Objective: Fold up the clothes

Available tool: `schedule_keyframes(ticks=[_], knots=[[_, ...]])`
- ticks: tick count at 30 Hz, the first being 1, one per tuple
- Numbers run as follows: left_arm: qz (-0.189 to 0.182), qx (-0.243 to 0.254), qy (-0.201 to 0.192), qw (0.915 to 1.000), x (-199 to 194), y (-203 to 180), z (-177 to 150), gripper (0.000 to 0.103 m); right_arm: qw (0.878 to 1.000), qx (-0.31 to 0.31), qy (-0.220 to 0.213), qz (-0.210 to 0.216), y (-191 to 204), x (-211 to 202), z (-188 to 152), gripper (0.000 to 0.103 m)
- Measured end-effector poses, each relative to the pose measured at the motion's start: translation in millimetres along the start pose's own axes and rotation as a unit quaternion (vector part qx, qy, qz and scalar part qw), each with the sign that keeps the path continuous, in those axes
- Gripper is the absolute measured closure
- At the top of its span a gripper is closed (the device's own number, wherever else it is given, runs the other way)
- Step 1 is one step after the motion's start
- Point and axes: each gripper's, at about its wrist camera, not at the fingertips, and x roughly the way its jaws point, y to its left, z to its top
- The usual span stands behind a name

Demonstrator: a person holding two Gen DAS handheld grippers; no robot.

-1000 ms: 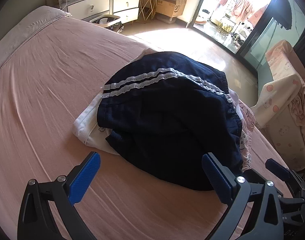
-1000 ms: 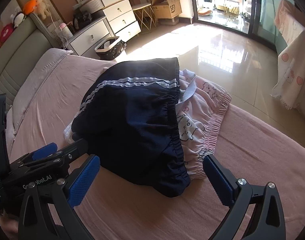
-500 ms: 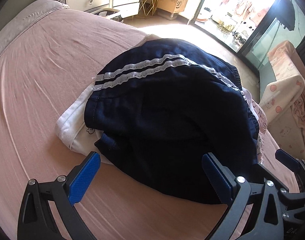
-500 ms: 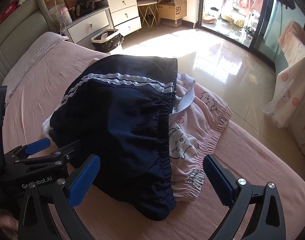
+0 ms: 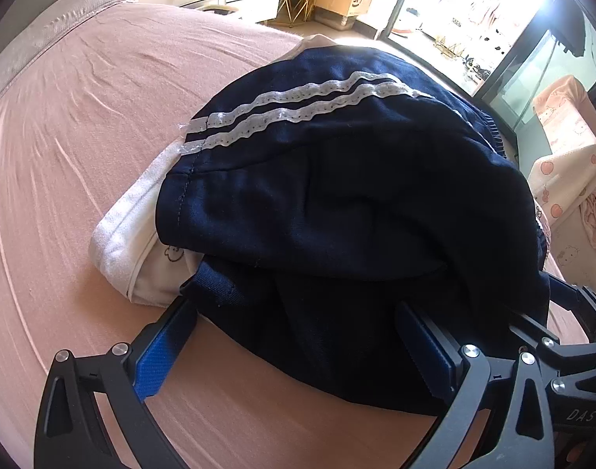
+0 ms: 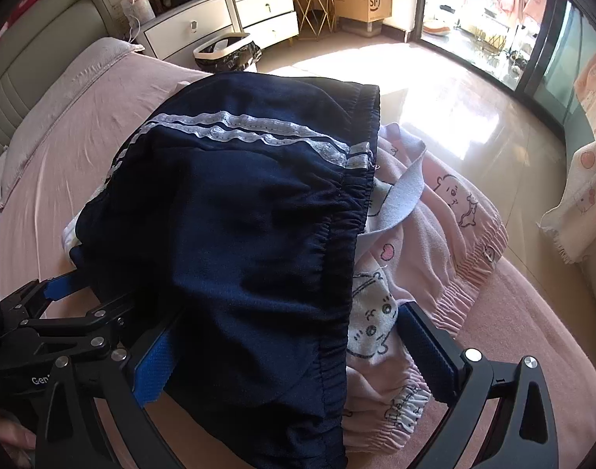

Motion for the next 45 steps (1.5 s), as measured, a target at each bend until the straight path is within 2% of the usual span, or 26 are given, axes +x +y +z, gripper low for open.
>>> schedule_keyframes(ticks=[4, 8, 11, 16, 19, 23, 24, 25, 26, 27, 30, 32, 34, 35, 38, 41, 45], knots=[[0.011, 0.006, -0.012, 0.9999, 0, 1, -6, 0.0, 0.999, 0.023, 0.016, 0.021, -9, 9, 0, 0.0], [0.018, 0.007, -0.037, 0.9991, -2, 4, -14, 0.0, 0.999, 0.022, 0.026, 0.019, -9, 11, 0, 0.0], [0.021, 0.007, -0.041, 0.9989, -4, 7, -17, 0.0, 0.999, 0.024, 0.036, 0.023, -11, 13, 0, 0.0], [-0.005, -0.004, -0.034, 0.9994, -15, 20, -18, 0.0, 0.999, 0.029, 0.028, 0.034, -14, 6, -5, 0.0], [-0.031, -0.03, -0.036, 0.9984, -25, 35, -21, 0.002, 0.998, 0.044, 0.013, 0.04, -18, -2, -9, 0.001], [-0.043, -0.052, -0.053, 0.9963, -40, 51, -26, 0.013, 0.999, 0.036, -0.008, 0.019, -12, -21, -11, 0.015], [-0.045, -0.046, -0.057, 0.9963, -44, 51, -28, 0.018, 0.999, 0.028, -0.013, 0.01, -9, -26, -11, 0.018], [-0.047, -0.04, -0.062, 0.9962, -48, 50, -29, 0.029, 1.0, 0.017, -0.014, 0.001, -4, -29, -12, 0.024], [-0.049, -0.034, -0.066, 0.9961, -52, 50, -30, 0.034, 1.0, 0.004, -0.01, -0.008, 1, -30, -13, 0.029], [-0.042, -0.023, -0.066, 0.9967, -55, 49, -32, 0.035, 1.0, -0.007, -0.009, -0.015, 5, -31, -14, 0.03], [-0.041, 0.009, -0.068, 0.9968, -60, 45, -37, 0.047, 0.999, -0.038, -0.016, -0.035, 16, -34, -20, 0.033], [-0.054, 0.02, -0.059, 0.9966, -59, 45, -42, 0.061, 0.998, -0.042, -0.014, -0.04, 19, -33, -24, 0.044], [-0.057, 0.031, -0.049, 0.9967, -58, 42, -44, 0.069, 0.998, -0.041, -0.013, -0.044, 21, -33, -28, 0.047], [-0.055, 0.039, -0.045, 0.9967, -60, 34, -40, 0.073, 0.998, -0.041, -0.015, -0.046, 21, -36, -29, 0.05], [-0.054, 0.068, -0.043, 0.9953, -65, 29, -43, 0.077, 0.998, -0.042, -0.026, -0.047, 24, -47, -32, 0.068], [-0.054, 0.087, -0.051, 0.9934, -76, 24, -42, 0.09, 0.998, -0.04, -0.023, -0.045, 26, -55, -35, 0.073], [-0.056, 0.092, -0.055, 0.9927, -77, 28, -42, 0.093, 0.998, -0.044, -0.029, -0.042, 26, -64, -40, 0.077]])
